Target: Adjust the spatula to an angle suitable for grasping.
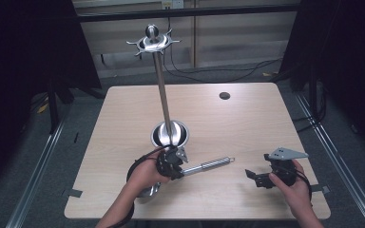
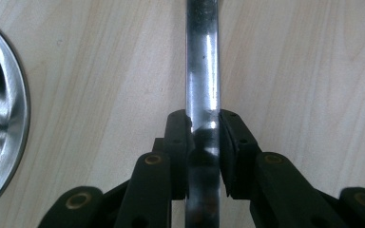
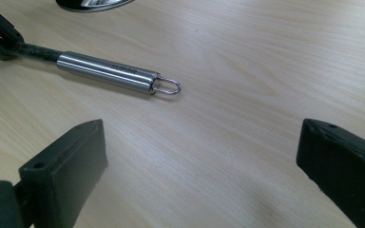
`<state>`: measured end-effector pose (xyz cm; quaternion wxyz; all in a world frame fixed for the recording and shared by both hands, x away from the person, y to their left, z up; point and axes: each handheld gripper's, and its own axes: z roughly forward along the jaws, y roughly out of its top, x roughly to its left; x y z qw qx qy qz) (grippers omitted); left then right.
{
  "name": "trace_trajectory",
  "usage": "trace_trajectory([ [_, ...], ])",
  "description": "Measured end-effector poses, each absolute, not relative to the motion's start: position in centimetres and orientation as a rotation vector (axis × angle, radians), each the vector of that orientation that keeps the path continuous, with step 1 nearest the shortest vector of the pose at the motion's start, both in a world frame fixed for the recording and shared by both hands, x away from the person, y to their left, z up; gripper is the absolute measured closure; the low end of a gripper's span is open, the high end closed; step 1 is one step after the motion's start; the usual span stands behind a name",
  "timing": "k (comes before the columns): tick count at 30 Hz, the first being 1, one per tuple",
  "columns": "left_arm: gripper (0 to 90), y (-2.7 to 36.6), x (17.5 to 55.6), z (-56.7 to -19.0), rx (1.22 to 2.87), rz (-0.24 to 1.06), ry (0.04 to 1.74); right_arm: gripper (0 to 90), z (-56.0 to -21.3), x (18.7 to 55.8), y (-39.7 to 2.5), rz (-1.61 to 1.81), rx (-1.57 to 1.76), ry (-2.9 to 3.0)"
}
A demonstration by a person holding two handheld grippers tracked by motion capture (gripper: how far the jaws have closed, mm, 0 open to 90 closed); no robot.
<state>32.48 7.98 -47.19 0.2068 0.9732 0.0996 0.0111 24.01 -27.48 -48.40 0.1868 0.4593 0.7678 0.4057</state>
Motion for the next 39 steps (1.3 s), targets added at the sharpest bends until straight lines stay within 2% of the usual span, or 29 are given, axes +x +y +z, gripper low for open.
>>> trace_trajectory([
  [7,75.3,8.5,32.8,-46.4,2.634,0.082,0.265,2.7,-48.4,24.0,-27.5,1.151,1.293,2.159],
  [11,75.3,9.0,32.9,-45.9,2.545,0.096,0.328,2.7,-48.5,24.1,-27.5,1.147,1.288,2.168],
  [14,75.4,9.6,32.9,-45.0,2.481,0.182,0.332,2.7,-48.4,24.1,-27.5,1.153,1.293,2.159],
  [22,75.4,10.8,32.8,-43.7,2.336,0.288,0.388,2.7,-48.4,24.3,-27.2,1.158,1.289,2.164],
  [39,75.5,13.1,32.3,-41.8,2.146,0.342,0.457,2.7,-48.3,24.8,-26.9,1.175,1.284,2.166],
])
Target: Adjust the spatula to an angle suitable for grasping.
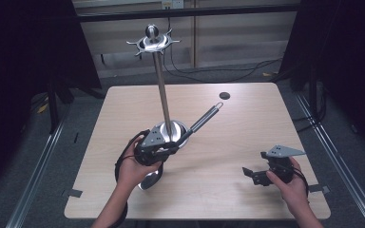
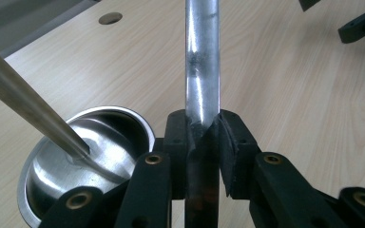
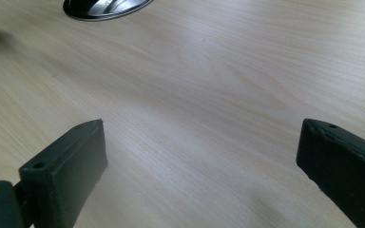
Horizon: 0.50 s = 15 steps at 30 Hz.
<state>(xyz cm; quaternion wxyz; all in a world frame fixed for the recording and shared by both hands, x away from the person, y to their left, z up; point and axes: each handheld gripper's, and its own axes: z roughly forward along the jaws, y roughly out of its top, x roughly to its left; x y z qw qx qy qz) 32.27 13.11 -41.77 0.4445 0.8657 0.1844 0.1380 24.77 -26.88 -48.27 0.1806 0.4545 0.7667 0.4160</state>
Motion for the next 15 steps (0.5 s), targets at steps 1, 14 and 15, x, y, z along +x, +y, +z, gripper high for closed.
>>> trace_trajectory([
  [1,75.5,13.2,32.2,-41.8,2.12,0.333,0.467,2.7,-48.3,24.8,-26.9,1.181,1.279,2.164],
  [14,75.5,14.6,31.6,-40.5,2.018,0.322,0.49,2.7,-48.2,25.4,-26.1,1.2,1.262,2.181],
  [15,75.5,14.7,31.5,-40.4,2.011,0.325,0.492,2.7,-48.2,25.4,-26.0,1.203,1.261,2.183],
])
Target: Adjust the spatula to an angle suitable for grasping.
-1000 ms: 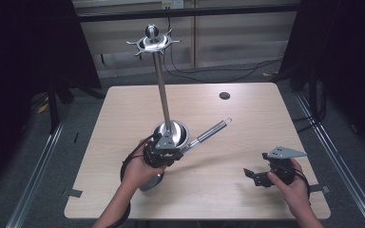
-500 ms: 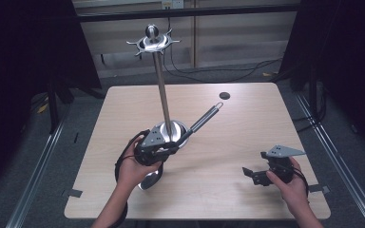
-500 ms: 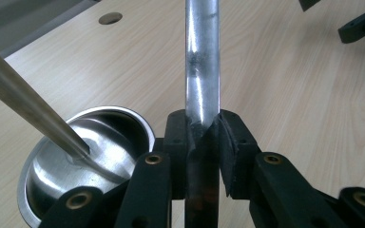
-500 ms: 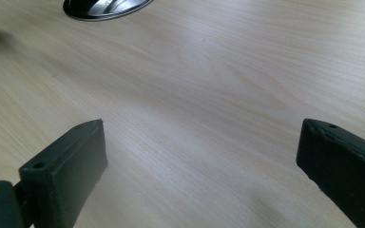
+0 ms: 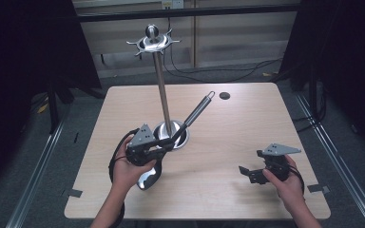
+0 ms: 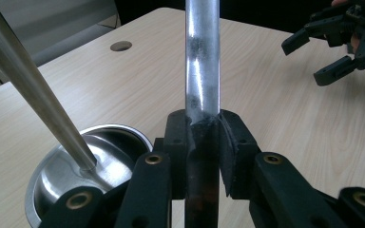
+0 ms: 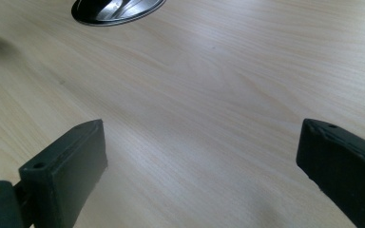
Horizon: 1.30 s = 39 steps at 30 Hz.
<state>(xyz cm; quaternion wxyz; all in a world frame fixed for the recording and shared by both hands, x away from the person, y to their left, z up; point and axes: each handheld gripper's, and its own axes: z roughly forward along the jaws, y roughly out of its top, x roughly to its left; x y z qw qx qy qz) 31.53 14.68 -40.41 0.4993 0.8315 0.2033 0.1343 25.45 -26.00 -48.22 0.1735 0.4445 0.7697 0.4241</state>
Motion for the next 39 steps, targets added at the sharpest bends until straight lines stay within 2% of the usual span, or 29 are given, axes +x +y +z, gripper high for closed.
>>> trace_trajectory([
  [19,75.5,15.9,30.6,-38.7,1.9,0.411,0.509,2.7,-48.1,25.7,-25.7,1.213,1.251,2.187],
  [31,75.5,16.9,30.1,-38.1,1.863,0.397,0.535,2.7,-48.1,26.3,-24.8,1.23,1.241,2.203],
  [39,75.5,18.1,29.7,-37.3,1.768,0.403,0.546,2.7,-48.2,26.7,-24.5,1.239,1.236,2.213],
])
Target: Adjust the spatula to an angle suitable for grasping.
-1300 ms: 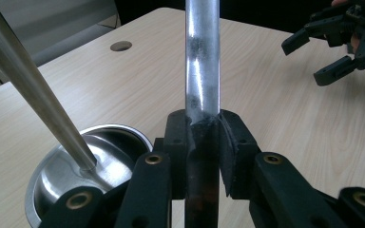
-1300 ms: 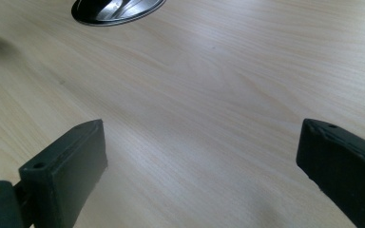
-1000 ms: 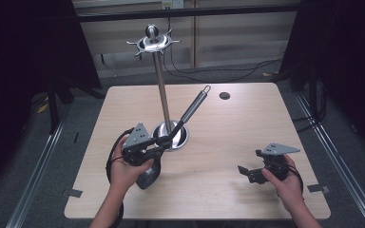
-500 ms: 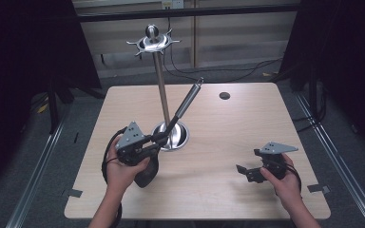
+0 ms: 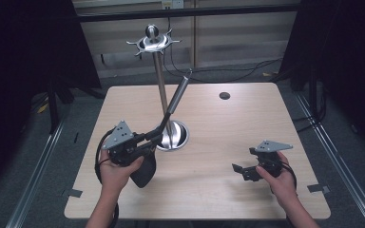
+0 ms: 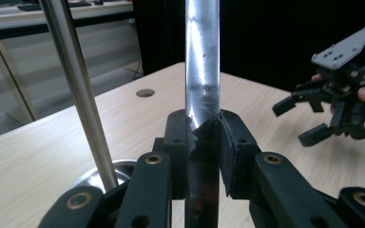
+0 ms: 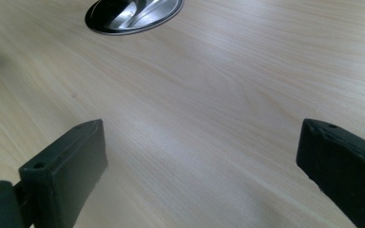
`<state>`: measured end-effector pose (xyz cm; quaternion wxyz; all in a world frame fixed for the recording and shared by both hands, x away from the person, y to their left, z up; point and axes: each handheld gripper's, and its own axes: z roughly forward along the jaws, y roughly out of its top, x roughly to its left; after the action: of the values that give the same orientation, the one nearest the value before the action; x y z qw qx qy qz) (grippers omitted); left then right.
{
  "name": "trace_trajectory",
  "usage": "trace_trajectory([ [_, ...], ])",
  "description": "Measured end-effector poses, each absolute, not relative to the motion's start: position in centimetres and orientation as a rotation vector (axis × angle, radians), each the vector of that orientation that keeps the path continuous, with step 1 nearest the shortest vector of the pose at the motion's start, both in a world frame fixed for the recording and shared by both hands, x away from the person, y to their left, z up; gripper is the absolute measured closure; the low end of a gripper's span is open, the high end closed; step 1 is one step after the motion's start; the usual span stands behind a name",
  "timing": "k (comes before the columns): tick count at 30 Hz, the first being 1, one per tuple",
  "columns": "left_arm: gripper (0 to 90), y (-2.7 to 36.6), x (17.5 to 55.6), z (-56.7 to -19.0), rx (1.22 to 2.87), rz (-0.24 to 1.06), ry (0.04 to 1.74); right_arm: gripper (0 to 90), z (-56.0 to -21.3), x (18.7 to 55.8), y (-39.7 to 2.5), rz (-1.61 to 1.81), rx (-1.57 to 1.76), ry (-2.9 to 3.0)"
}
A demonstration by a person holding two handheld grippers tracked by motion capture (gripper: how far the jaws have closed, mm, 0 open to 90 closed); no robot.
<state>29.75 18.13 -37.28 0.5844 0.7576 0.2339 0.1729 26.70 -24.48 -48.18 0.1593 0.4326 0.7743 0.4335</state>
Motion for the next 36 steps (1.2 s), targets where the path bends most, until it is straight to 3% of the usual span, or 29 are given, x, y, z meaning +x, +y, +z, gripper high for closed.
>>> trace_trajectory([
  [36,75.5,21.8,28.5,-36.1,1.666,0.483,0.591,2.7,-48.2,27.6,-23.4,1.243,1.208,2.235],
])
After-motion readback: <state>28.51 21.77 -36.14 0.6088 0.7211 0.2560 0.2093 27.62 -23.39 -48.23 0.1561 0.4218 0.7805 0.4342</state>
